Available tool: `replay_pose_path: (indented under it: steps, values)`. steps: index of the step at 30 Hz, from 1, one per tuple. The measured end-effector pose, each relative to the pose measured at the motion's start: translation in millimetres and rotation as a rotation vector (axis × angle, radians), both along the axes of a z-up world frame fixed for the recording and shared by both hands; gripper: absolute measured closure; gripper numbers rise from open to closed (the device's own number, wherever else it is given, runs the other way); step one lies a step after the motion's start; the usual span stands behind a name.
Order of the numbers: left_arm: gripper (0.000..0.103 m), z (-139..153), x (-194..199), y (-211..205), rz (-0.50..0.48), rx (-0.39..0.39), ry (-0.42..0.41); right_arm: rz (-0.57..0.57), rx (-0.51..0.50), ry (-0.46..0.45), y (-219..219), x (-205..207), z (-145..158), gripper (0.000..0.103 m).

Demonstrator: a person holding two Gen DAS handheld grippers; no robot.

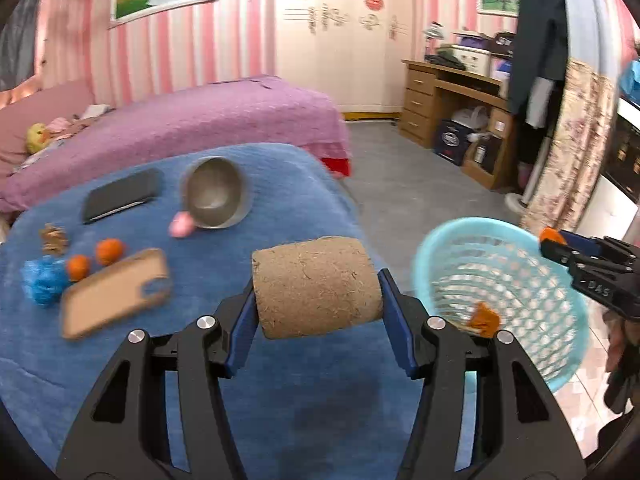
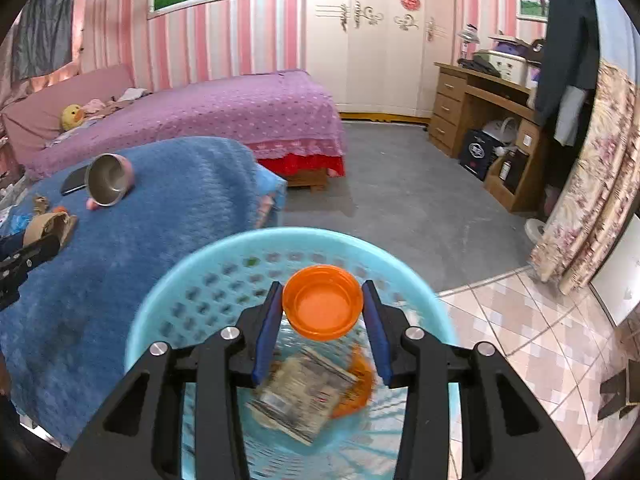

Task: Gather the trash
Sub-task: 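Carry the tube and orange lid over the blue basket and open both tools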

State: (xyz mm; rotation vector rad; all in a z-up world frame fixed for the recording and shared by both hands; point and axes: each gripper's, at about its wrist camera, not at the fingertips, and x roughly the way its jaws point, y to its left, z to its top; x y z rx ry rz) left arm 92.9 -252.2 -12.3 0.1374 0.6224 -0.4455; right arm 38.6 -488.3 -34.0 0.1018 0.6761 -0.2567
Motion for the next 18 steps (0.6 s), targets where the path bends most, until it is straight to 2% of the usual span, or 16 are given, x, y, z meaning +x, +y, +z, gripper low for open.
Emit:
replay_pose_path:
  steps: [4, 10, 14, 18]
  values:
    - [0.048, -4, -13, -38, -0.039, -0.004, -0.011, -0.05, 0.023, -0.002, -26, -10, -5, 0.063]
    - [0.048, -12, -26, -86, -0.093, -0.029, 0.019, -0.072, 0.031, -0.003, -42, -21, -10, 0.063]
    - [0.048, -18, -30, -107, -0.113, -0.018, 0.03, -0.08, 0.049, -0.015, -47, -24, -12, 0.063]
    - [0.045, -22, -26, -115, -0.091, 0.005, 0.024, -0.076, 0.055, -0.007, -49, -23, -15, 0.063]
